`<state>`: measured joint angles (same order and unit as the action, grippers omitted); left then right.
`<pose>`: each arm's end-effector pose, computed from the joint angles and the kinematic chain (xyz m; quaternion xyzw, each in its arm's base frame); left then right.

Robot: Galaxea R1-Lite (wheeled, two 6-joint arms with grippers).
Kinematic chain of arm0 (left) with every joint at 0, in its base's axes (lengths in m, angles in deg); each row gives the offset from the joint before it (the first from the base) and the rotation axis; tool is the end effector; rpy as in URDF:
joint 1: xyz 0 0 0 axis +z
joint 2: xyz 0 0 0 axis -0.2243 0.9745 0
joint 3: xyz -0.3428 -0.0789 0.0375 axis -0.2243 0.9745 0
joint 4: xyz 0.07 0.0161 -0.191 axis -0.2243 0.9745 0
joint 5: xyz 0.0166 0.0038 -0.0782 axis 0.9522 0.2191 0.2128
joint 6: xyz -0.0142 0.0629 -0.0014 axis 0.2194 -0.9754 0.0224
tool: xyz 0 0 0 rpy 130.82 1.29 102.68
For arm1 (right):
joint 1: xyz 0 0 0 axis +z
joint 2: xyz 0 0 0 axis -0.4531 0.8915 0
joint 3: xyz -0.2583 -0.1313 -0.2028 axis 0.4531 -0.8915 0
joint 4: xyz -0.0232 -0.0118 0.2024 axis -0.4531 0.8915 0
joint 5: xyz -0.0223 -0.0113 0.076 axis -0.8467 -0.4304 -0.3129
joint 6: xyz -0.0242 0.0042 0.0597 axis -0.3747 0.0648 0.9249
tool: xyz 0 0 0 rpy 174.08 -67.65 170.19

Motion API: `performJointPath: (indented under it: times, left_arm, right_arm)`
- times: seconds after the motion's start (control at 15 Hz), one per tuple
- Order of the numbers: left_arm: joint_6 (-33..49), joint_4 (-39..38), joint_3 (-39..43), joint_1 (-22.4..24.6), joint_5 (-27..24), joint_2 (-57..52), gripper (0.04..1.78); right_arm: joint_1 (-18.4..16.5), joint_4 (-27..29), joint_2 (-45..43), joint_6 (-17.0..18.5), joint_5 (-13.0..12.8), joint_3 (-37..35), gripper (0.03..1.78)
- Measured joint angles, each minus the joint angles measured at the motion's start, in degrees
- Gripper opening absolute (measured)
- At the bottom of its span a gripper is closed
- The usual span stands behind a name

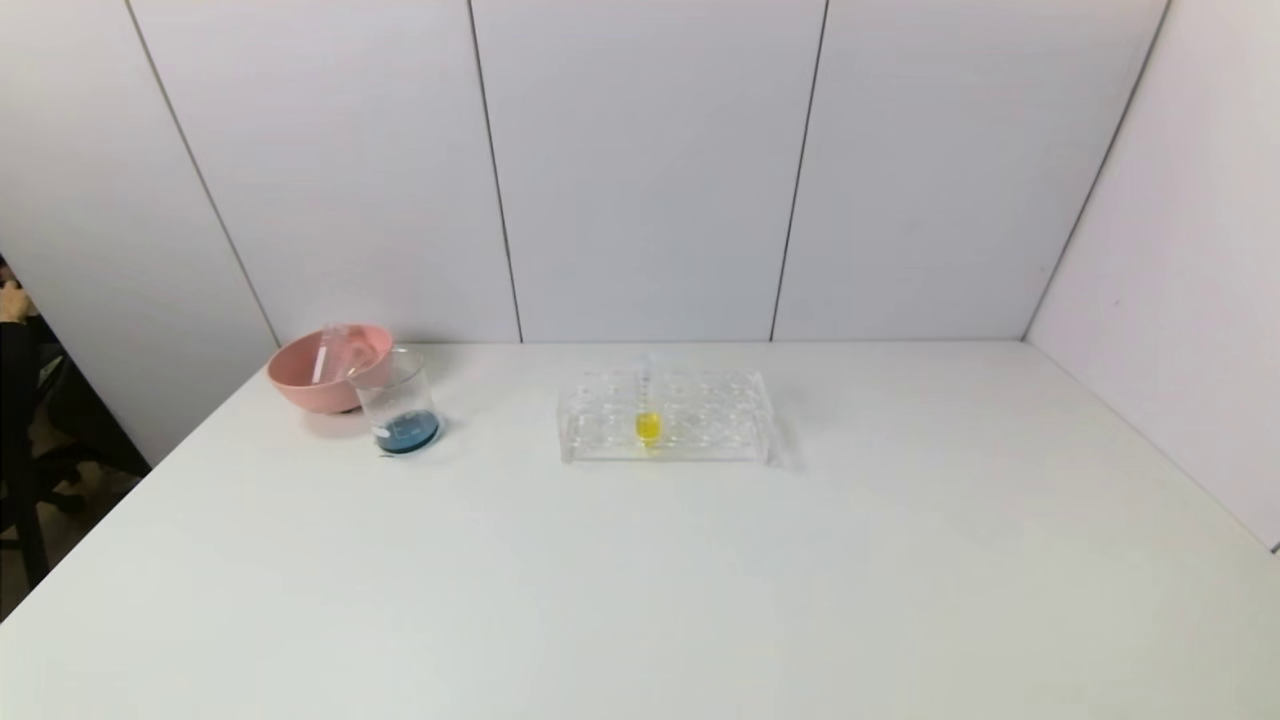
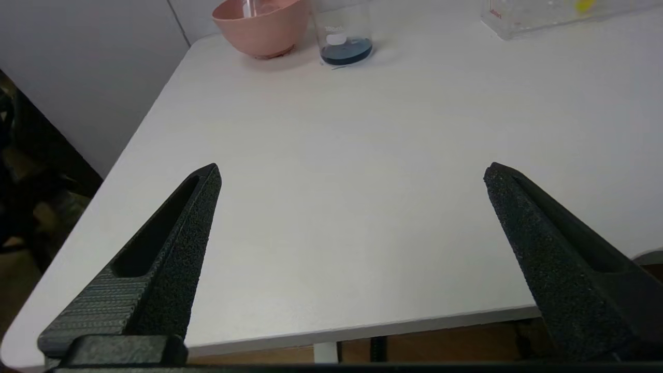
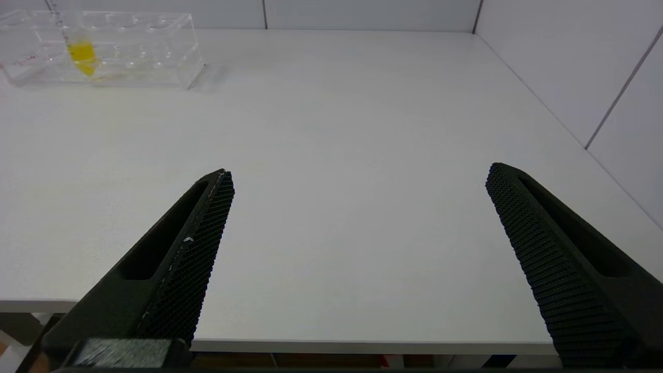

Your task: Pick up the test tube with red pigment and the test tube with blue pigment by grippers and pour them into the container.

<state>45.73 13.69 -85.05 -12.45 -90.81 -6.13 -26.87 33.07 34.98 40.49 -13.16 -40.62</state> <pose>-0.0198 -0.0025 0.0749 0.0643 0.0010 -0.0142 0.9978 -0.0196 0.0000 0.0744 -0.0005 0.0038 0.0006 1.0000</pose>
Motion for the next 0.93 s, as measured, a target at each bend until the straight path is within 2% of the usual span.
performJointPath:
  times: [0.13,0.2,0.93]
  left_arm:
    - [6.89,-0.09,0.02,0.0,2.17,0.0,1.77]
    - [7.53,-0.1,0.02,0.0,2.28,0.02,1.77]
    - [7.62,-0.12,0.02,0.0,2.28,0.05,1.77]
  right_arm:
    - [-0.02,0.0,0.0,0.0,0.0,0.0,1.77]
    - [-0.02,0.0,0.0,0.0,0.0,0.0,1.77]
    - [0.02,0.02,0.0,-0.17,0.0,0.0,1.77]
